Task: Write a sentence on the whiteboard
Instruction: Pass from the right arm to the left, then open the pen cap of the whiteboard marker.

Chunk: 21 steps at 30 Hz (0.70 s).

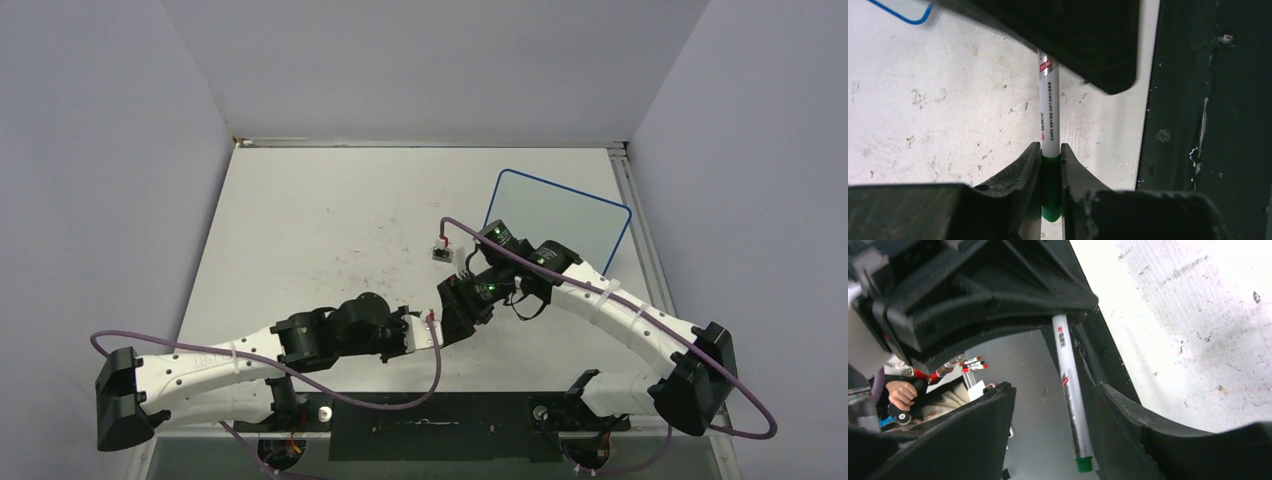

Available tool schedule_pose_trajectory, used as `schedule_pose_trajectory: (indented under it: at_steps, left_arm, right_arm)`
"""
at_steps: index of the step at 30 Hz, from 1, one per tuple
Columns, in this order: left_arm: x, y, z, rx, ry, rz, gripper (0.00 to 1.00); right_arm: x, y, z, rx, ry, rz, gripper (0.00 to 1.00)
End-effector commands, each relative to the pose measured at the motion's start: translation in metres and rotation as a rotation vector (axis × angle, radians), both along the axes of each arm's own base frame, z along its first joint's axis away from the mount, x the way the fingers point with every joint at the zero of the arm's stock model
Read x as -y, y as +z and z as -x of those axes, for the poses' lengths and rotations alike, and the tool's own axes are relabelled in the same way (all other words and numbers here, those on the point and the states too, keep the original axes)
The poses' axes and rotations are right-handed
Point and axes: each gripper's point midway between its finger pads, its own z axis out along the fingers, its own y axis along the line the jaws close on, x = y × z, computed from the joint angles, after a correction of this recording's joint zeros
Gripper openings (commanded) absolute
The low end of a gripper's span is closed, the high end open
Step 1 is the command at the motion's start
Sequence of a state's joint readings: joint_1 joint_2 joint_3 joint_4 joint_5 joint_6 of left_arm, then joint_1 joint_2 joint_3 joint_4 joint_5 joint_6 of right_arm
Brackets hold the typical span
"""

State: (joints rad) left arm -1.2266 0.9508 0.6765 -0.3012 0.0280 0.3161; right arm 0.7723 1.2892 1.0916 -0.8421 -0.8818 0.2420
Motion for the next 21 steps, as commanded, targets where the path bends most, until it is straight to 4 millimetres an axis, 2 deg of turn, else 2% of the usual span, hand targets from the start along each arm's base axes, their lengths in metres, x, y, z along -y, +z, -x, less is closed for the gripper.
schedule_pose_trajectory:
  at_steps: [1,6,13,15,19,21]
  left_arm:
    - [0.01,0.033,-0.009,-0.077,0.031,0.118,0.0]
    - [0.015,0.037,-0.009,-0.147,0.004,0.14,0.0]
    - [0.016,0.039,-0.003,-0.179,-0.032,0.157,0.0]
    - [0.016,0.04,-0.003,-0.183,-0.033,0.159,0.0]
    - [0.016,0.041,-0.004,-0.196,-0.03,0.164,0.0]
    - [0.016,0.04,-0.008,-0.2,-0.013,0.161,0.0]
  right_arm:
    - [-0.013,0.016,-0.007,0.043,-0.053,-0.121,0.63]
    - [-0.019,0.016,-0.014,0.062,-0.119,-0.158,0.68]
    - [-0.029,0.017,-0.029,0.085,-0.215,-0.228,0.65]
    - [-0.031,0.019,-0.031,0.088,-0.224,-0.241,0.62]
    - [-0.033,0.022,-0.031,0.079,-0.239,-0.272,0.46]
    - [-0.034,0.022,-0.028,0.064,-0.235,-0.284,0.46]
